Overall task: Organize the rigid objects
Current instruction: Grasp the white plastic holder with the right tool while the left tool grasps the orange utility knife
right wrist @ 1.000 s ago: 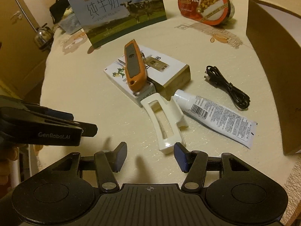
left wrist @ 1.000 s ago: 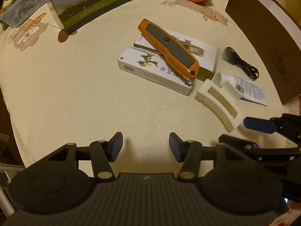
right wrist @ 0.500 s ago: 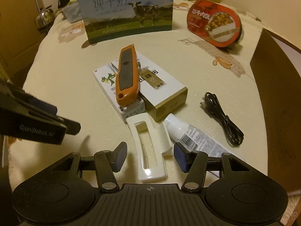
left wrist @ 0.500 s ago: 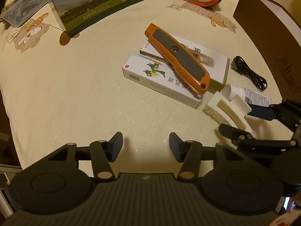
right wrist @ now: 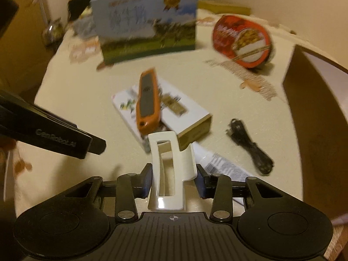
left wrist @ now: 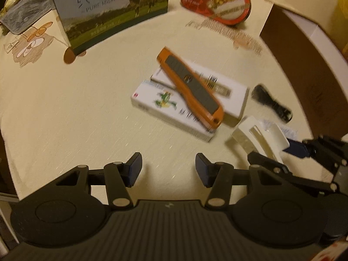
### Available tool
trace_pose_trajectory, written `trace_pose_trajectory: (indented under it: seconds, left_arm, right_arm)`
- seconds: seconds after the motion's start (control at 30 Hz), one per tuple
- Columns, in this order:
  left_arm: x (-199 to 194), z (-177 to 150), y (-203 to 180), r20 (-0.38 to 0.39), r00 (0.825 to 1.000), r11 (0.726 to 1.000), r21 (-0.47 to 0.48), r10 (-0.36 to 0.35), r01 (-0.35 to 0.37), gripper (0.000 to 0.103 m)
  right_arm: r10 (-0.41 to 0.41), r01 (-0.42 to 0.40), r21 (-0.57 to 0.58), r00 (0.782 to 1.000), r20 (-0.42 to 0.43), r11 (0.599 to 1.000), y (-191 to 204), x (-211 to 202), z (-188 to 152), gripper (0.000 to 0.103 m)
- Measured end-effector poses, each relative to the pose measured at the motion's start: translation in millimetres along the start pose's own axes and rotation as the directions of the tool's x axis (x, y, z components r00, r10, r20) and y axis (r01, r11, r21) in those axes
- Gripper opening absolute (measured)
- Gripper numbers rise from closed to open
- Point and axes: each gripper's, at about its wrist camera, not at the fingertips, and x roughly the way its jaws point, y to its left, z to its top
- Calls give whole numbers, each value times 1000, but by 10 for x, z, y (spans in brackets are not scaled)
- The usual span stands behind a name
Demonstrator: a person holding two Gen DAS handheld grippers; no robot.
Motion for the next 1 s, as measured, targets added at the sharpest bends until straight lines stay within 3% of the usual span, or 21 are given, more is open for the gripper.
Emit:
trace_pose_trajectory:
  seconds: [0.23, 0.6, 0.73, 0.83, 1.0]
  left_arm:
    - [59, 271, -127, 41, 999, 999, -36, -35, 36, 50]
    - [432, 779, -241, 54, 998, 997, -72, -26, 30, 50]
    - [498, 758, -244, 55, 998, 1000, -17, -21, 22, 39]
    - [473, 717, -176, 66, 997, 999, 5, -51, 51, 35]
    - [404, 587, -137, 78, 995, 990, 129, -61, 51, 27]
  right_arm:
    - [-68, 60, 142, 996, 50, 988, -252, -172, 183, 37]
    - [-117, 98, 225, 990, 74, 969, -612, -198, 312, 37]
    - [-117, 98, 233, 991, 72, 968, -649, -199, 302, 37]
    - [-115, 96, 240, 991, 67, 966, -652, -190, 276, 37]
    - [-109, 93, 248, 993, 52, 964, -648, -176, 227, 37]
